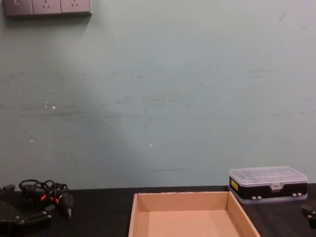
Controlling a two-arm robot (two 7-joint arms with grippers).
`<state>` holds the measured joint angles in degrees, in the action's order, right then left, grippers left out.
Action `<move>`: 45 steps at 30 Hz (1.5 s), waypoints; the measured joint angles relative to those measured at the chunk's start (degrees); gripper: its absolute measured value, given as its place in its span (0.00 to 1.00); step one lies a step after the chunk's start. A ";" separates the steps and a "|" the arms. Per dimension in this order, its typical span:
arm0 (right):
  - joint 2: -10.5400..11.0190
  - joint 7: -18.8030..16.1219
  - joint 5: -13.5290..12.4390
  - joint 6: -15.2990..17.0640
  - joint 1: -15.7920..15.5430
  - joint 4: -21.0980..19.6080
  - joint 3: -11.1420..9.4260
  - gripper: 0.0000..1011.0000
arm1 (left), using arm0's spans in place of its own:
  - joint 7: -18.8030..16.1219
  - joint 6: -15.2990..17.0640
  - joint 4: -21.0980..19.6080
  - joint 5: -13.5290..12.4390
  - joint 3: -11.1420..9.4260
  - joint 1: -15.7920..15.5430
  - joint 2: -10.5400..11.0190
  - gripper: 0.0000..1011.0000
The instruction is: Use one hand to pick up the angle iron from the table and place it into the box.
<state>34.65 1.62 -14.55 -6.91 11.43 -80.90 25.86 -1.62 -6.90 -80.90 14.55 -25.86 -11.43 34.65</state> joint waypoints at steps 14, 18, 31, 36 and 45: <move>0.00 0.00 0.00 0.00 0.00 0.00 0.00 0.99 | 0.00 0.00 0.00 0.00 0.00 0.00 0.00 0.99; 0.00 0.00 0.00 0.00 0.00 0.00 0.00 0.99 | 0.00 0.00 0.00 0.00 0.00 0.00 0.00 0.99; 0.00 0.00 0.00 0.00 0.00 0.00 0.00 0.99 | 0.00 0.00 0.00 0.00 0.00 0.00 0.00 0.99; -0.02 -0.03 0.02 0.01 -0.01 0.00 -0.02 0.99 | 0.00 0.00 0.00 0.00 0.00 0.00 0.00 0.99; -0.03 -1.53 -0.29 1.87 -1.07 -2.31 -1.77 0.99 | 0.00 0.00 0.00 0.00 0.00 0.00 0.00 0.99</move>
<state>34.62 0.09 -14.84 -5.04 10.36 -83.21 24.10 -1.62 -6.91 -80.90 14.54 -25.86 -11.43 34.65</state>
